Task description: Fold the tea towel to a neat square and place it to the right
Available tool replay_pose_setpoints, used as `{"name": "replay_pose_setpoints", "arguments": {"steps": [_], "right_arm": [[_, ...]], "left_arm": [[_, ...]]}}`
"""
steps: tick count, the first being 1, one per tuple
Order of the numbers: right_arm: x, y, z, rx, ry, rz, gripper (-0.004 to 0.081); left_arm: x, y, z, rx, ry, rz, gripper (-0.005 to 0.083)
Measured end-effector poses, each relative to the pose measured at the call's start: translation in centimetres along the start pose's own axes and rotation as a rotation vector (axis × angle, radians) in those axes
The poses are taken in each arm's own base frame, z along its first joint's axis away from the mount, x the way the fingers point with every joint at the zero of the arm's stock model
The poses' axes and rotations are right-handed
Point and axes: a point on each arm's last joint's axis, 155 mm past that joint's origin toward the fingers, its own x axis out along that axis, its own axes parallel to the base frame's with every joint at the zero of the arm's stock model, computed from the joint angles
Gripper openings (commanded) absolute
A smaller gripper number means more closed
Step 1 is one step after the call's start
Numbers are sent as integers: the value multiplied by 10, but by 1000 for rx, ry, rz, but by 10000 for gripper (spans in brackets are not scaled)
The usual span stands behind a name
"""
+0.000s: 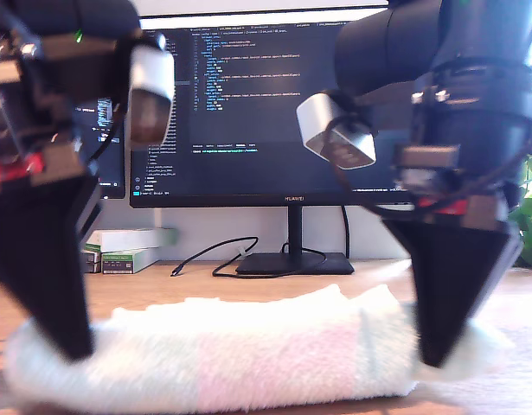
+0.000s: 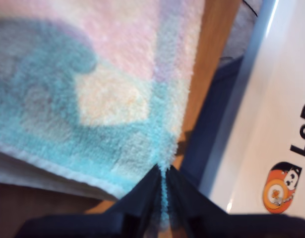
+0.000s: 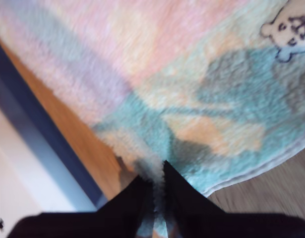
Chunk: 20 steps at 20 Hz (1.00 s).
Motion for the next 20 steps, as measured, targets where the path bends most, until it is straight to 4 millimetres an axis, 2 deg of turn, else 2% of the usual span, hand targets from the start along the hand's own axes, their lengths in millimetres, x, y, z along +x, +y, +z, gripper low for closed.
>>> {"name": "replay_pose_setpoints", "arguments": {"steps": [4,7,11,12,13,15,16,17,18,20], "right_arm": [[0,-1,3,19,-11,-4,-13],[1,-1,-3,25,9,-2,-13],[9,11,-12,29,22,60,-13],[9,13,-12,25,23,63,-13],[9,13,-12,26,24,64,-3],[9,14,-13,27,27,70,127],[9,15,-15,31,34,72,224],[9,14,-19,41,49,72,295],[9,15,-22,60,60,74,329],[8,16,-29,71,88,79,338]], "left_arm": [[0,3,5,-11,-20,14,-23],[3,5,6,-6,-33,17,-23],[20,4,-13,-15,-10,1,-24],[20,3,-13,-22,-12,2,-23],[20,4,-12,-35,-14,2,-23],[20,2,-11,-38,-17,-6,-20],[20,2,-11,-38,-18,-6,15],[20,2,-12,-39,-16,-6,89],[20,1,-11,-40,-18,-13,172],[20,-1,-12,-45,-17,-25,318]]}}
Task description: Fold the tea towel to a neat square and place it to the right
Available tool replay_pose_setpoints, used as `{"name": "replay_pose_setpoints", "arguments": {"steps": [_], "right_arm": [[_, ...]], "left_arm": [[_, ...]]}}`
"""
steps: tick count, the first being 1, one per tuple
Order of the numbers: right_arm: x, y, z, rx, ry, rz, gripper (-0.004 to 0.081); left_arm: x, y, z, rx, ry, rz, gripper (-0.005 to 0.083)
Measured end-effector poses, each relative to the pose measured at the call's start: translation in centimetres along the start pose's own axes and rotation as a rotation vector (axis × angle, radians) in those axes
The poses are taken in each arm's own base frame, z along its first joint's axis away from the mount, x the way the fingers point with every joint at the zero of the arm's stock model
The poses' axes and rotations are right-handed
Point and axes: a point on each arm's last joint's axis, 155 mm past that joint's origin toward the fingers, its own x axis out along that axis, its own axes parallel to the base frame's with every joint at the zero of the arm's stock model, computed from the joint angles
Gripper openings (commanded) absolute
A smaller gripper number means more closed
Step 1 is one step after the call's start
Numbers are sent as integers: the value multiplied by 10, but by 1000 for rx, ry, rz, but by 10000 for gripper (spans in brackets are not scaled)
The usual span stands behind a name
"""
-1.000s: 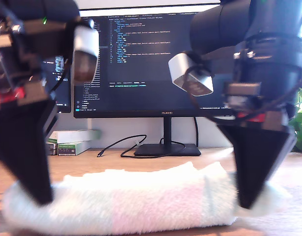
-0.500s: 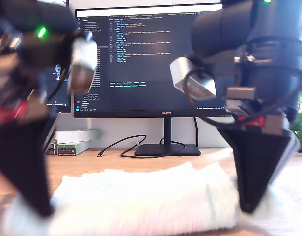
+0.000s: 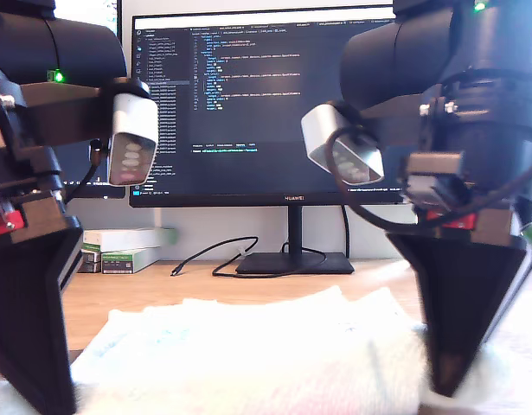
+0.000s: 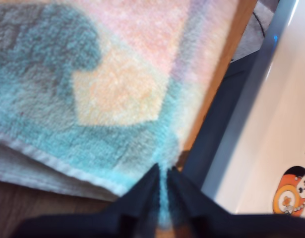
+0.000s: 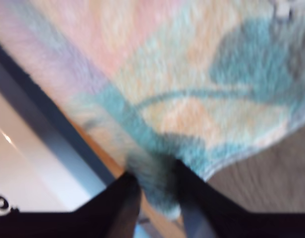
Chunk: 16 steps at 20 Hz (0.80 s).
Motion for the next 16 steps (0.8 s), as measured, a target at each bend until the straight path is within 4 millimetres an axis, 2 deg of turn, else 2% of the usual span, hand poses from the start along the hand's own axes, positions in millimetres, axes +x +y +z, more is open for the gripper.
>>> {"name": "replay_pose_setpoints", "arguments": {"steps": [2,4,8,10,13,16], "right_arm": [[-2,6,-10,17,42,33,338],[-11,14,-10,24,56,66,338],[-46,22,23,4,-20,81,341],[-56,21,29,7,-39,77,341],[-60,14,34,26,-63,72,341],[-63,1,41,57,-101,62,341]], "left_arm": [[-1,0,-3,-12,9,-4,363],[-5,-2,-5,-37,21,-27,363],[-24,1,19,-54,-42,-44,363],[-29,8,21,-66,-55,-36,362],[-38,33,28,-128,-119,0,361],[-61,82,47,-305,-285,70,347]]}}
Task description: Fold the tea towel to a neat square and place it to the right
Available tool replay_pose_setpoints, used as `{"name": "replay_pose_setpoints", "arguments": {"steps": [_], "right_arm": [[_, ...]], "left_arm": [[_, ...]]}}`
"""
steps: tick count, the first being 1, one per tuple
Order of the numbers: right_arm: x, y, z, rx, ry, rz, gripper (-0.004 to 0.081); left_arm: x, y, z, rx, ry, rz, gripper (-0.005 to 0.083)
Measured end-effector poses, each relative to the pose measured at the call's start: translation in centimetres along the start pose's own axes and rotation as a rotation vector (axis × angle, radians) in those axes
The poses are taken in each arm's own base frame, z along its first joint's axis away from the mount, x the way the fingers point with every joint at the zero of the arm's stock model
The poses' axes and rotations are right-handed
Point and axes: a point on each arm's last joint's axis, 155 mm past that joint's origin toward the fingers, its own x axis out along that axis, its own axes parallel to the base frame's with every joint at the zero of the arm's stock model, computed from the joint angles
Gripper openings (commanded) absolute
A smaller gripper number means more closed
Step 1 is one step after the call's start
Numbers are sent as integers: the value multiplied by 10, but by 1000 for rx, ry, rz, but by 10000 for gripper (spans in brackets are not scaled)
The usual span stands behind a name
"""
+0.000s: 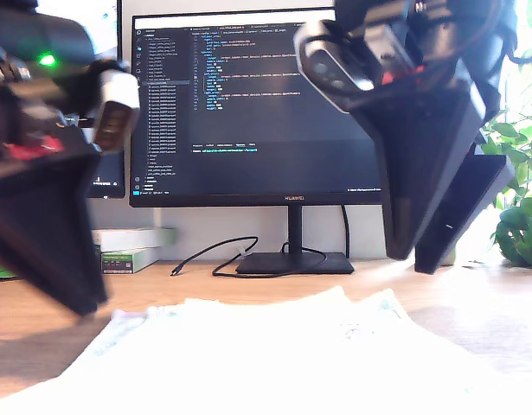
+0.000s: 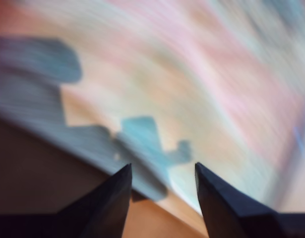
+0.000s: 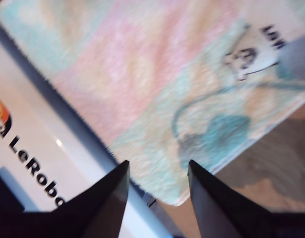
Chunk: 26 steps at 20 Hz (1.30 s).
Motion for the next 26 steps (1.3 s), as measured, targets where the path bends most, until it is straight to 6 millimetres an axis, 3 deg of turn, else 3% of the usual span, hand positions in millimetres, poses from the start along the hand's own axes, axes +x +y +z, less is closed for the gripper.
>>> {"name": "replay_pose_setpoints", "arguments": {"steps": [2,4,7,12,16,19,23,26], "right_arm": [[-2,-7,5,14,-27,-8,341],[-3,-10,12,8,-55,-14,341],[-3,-12,22,-5,-94,-21,341],[-4,-12,26,-11,-111,-25,341],[-5,-14,34,-21,-141,-30,341],[-6,-15,40,-30,-165,-35,341],[-6,-14,42,-33,-173,-34,340],[-6,-14,42,-33,-173,-33,340]], "left_arm": [[-15,27,30,-147,-147,11,276],[-32,44,54,-224,-275,-18,267],[-42,46,66,-272,-337,-86,267],[-15,54,61,-339,-248,-124,269],[-12,55,78,-329,-224,-109,269],[3,49,84,-301,-180,-93,269],[30,46,67,-301,-80,-49,268],[36,52,63,-294,-62,2,268]]}}
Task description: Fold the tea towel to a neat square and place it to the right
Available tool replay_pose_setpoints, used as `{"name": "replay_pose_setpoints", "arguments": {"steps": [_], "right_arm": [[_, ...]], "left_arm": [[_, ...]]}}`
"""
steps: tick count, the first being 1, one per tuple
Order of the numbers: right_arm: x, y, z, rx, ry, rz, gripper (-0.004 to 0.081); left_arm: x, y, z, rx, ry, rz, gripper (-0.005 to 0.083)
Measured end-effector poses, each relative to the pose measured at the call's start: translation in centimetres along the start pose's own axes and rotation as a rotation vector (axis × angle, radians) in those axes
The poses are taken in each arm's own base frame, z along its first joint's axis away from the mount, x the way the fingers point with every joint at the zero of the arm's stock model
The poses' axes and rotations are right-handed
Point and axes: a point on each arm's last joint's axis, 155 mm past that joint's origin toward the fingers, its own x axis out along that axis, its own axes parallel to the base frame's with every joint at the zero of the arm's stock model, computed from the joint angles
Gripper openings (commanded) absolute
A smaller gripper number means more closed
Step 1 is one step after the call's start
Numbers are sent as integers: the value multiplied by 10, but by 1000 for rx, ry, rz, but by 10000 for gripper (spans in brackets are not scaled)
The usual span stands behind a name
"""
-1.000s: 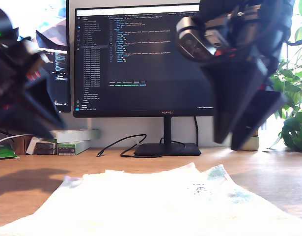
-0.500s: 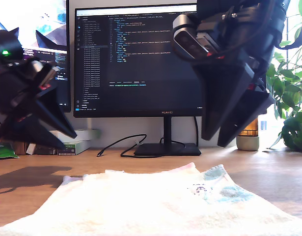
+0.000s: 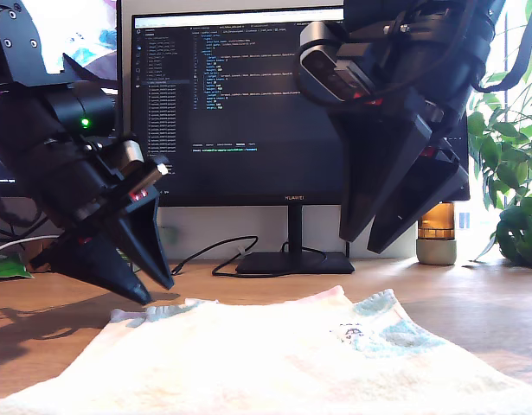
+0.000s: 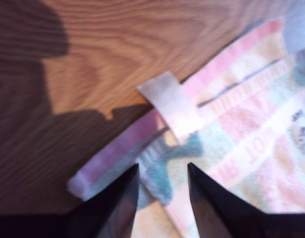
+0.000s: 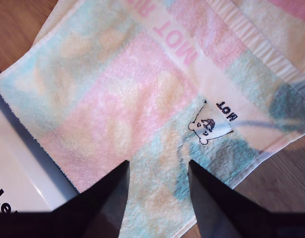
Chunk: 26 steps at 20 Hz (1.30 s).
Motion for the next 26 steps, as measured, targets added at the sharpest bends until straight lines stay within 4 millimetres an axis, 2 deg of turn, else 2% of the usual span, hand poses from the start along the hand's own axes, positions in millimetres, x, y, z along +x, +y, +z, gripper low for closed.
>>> {"name": "replay_pose_setpoints", "arguments": {"steps": [7,14,21,23,26], "right_arm": [[0,0,0,0,0,0,340],[0,0,0,0,-2,0,340],[0,-1,5,-6,-19,-4,340],[0,-1,6,-8,-23,-5,340],[0,-1,6,-8,-24,-4,340]], "left_arm": [[9,10,-2,-6,12,26,269],[12,5,5,9,-12,-10,268],[14,2,2,13,0,-14,265],[15,-1,1,20,4,-17,206],[16,-3,0,26,7,-18,49]]}}
